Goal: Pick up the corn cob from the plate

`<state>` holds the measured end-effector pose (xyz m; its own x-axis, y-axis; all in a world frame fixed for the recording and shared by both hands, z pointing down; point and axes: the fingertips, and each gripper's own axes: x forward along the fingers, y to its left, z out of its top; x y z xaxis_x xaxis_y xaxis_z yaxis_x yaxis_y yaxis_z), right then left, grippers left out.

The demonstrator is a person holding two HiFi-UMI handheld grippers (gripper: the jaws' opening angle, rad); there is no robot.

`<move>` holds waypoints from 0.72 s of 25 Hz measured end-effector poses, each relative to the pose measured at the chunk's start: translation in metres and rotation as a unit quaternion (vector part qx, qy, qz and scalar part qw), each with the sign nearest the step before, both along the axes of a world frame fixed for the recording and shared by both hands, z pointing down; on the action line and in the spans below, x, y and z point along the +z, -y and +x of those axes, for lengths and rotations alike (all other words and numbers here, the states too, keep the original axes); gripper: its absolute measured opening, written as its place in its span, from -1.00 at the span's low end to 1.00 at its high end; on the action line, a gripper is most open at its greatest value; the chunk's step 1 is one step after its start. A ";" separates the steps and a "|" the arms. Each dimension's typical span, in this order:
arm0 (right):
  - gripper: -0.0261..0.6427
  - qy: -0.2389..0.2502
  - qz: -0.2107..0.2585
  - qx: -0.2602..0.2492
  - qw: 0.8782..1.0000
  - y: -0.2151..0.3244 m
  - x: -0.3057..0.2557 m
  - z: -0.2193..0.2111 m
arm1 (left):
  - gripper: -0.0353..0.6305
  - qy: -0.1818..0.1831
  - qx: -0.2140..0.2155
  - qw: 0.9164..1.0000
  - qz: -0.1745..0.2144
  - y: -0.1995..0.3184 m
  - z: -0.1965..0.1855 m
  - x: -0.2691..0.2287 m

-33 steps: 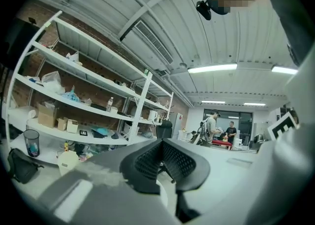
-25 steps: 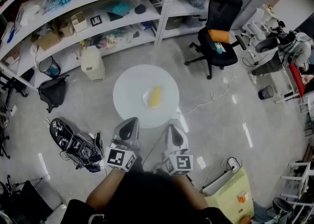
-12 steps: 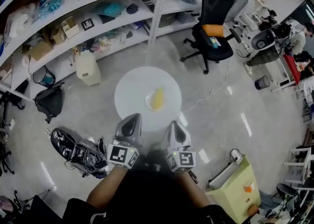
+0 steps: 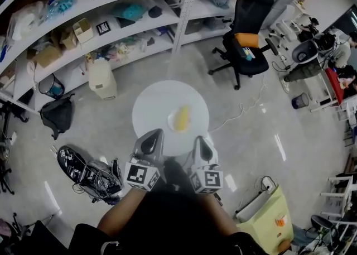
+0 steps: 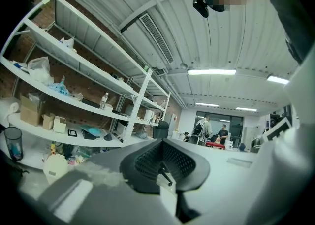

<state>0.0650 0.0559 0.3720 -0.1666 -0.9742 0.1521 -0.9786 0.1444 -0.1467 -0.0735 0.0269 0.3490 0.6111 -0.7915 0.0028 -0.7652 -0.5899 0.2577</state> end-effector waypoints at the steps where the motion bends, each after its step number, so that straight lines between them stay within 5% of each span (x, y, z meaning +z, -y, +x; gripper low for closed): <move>1: -0.90 0.001 0.000 -0.001 1.000 0.005 0.001 0.001 | -0.89 0.000 -0.001 1.000 0.000 0.005 0.001 0.000; 18: -0.90 0.012 -0.046 -0.010 0.999 0.086 0.042 0.023 | -0.89 0.011 -0.017 0.999 -0.040 0.090 0.026 0.033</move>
